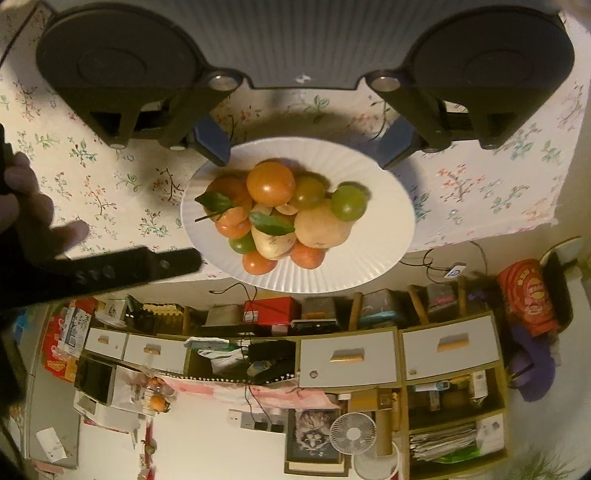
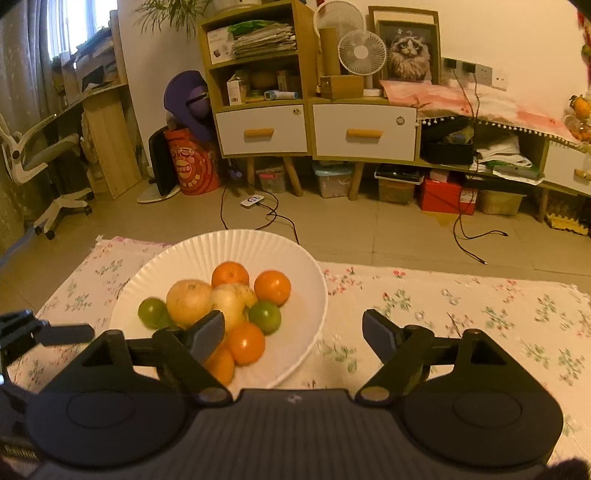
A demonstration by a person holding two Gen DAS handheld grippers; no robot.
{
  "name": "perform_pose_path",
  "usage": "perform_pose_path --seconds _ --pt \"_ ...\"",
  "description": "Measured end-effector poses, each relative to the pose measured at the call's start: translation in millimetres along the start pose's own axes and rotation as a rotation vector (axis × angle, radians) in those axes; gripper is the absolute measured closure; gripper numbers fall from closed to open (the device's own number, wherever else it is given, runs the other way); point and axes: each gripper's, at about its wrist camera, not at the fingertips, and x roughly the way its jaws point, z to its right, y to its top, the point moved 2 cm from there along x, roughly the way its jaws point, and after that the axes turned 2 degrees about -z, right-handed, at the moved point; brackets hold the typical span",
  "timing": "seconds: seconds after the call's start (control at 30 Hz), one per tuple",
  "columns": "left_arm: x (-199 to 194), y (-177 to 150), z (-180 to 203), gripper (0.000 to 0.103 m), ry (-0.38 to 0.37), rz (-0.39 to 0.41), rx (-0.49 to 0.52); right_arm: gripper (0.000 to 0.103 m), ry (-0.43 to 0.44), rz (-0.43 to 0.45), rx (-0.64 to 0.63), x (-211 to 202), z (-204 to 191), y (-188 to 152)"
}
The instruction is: Organize fruits
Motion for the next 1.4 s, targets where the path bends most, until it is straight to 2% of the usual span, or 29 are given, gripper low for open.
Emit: perform_pose_path --seconds 0.27,0.37,0.57,0.73,0.9,1.17,1.4 --pt "-25.1 -6.3 -0.3 0.008 0.027 -0.009 -0.006 0.013 -0.023 -0.006 -0.024 -23.3 -11.7 -12.8" --pt "-30.7 -10.2 0.4 0.009 0.032 -0.021 -0.004 0.012 -0.028 -0.007 -0.034 -31.0 -16.6 -17.4" --pt "-38.1 -22.6 -0.3 0.008 0.038 -0.093 -0.038 0.009 -0.033 -0.011 -0.022 -45.3 -22.7 -31.1" --pt "-49.4 -31.9 -0.5 0.008 0.053 -0.113 -0.061 0.009 -0.077 -0.034 0.012 -53.5 -24.1 -39.3" --pt "-57.1 -36.9 -2.7 0.008 0.06 -0.138 -0.115 0.009 -0.087 -0.037 0.057 -65.2 -24.8 -45.2" --pt "-65.3 -44.5 -0.3 0.008 0.1 -0.174 -0.142 0.006 -0.099 -0.075 0.095 -77.1 -38.4 -59.5" --pt "-68.0 -51.5 -1.6 0.008 0.09 -0.232 -0.193 0.005 -0.164 -0.106 0.096 -86.0 -50.3 -72.4"
